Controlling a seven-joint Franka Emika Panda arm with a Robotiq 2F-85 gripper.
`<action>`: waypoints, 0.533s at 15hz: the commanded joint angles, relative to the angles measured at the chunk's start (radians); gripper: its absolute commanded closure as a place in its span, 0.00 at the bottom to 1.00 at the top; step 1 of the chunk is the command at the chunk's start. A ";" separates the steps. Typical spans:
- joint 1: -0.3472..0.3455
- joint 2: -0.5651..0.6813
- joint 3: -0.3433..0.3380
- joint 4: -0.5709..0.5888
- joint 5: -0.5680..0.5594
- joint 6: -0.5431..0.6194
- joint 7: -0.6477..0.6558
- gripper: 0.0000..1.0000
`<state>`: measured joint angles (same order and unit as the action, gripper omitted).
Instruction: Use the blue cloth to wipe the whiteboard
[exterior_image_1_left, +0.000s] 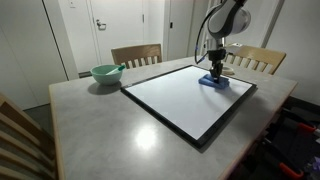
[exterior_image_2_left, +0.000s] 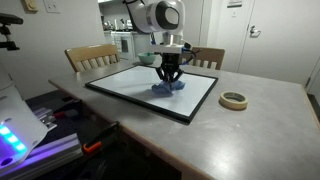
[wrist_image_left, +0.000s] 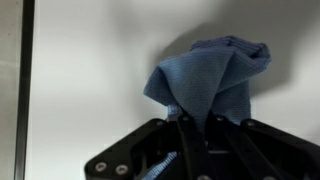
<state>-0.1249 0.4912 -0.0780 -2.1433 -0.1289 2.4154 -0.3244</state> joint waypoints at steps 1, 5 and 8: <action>0.004 0.105 0.011 0.093 -0.022 0.012 0.017 0.97; 0.007 0.125 0.014 0.140 -0.026 0.004 0.016 0.97; 0.008 0.142 0.016 0.176 -0.027 0.001 0.014 0.97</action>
<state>-0.1167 0.5468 -0.0710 -2.0422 -0.1340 2.4038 -0.3244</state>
